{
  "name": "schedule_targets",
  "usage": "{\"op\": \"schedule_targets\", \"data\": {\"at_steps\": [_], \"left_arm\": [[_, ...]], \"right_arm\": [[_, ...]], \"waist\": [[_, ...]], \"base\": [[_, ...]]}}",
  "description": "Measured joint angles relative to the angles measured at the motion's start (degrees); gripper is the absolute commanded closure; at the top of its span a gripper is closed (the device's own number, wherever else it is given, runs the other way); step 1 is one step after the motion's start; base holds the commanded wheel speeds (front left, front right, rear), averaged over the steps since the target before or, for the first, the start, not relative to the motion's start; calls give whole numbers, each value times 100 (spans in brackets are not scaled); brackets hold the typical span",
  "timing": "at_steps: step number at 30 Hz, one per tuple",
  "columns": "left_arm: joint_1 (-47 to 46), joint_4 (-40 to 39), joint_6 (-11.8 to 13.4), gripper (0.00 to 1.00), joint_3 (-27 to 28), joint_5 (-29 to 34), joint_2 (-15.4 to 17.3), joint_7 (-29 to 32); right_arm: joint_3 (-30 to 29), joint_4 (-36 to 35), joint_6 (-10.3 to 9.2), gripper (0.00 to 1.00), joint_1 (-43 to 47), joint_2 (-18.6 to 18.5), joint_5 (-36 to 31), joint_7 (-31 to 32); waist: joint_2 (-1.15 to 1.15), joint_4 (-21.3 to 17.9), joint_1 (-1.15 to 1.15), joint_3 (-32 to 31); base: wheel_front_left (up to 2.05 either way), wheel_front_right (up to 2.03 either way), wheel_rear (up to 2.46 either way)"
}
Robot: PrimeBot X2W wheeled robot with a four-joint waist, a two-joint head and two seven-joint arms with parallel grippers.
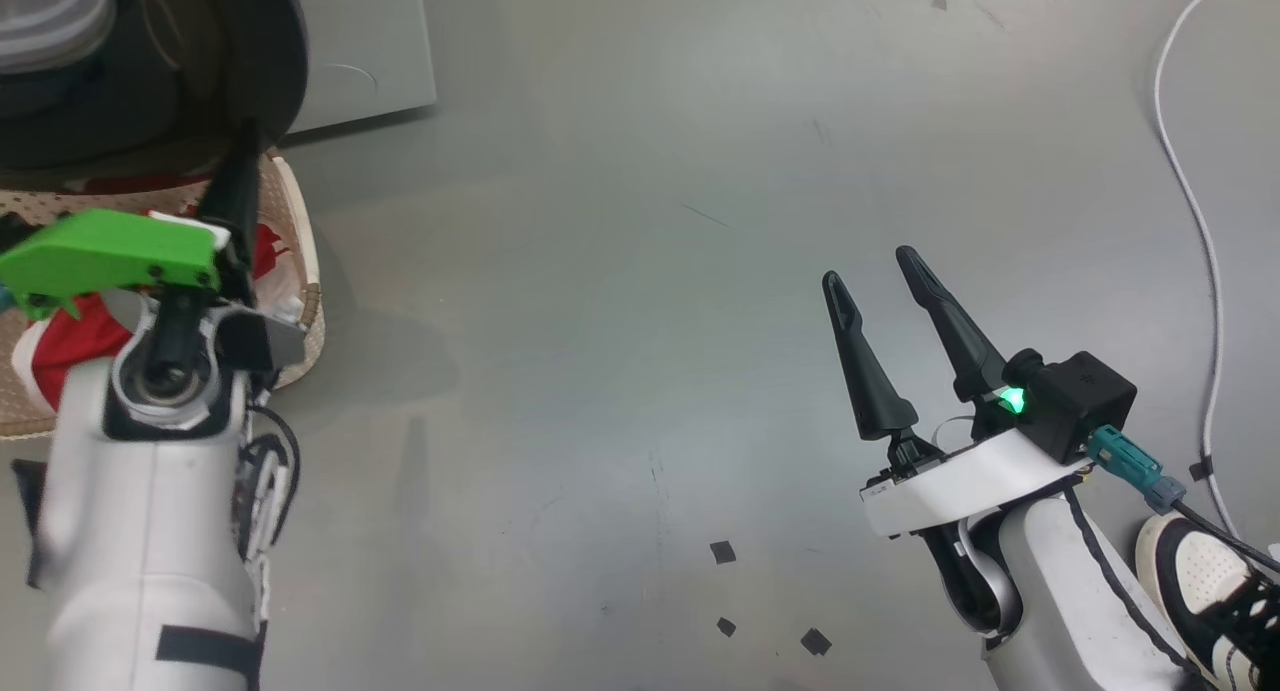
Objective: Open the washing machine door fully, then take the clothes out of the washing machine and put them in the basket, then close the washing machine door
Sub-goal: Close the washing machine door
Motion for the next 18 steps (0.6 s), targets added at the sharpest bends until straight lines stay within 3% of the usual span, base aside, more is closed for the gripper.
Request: {"op": "schedule_targets", "data": {"at_steps": [7,18], "left_arm": [[629,109,-481,100,-1117,1351,229,110],[1346,-20,-597,100,-2074,3260,907,-849]], "right_arm": [[-57,32,0,0,4,-214,-74,0],[-142,54,0,0,132,-419,-200,0]], "waist": [[0,432,0,-281],[0,1224,0,-792]], "base": [[0,0,0],[0,0,0]]}}
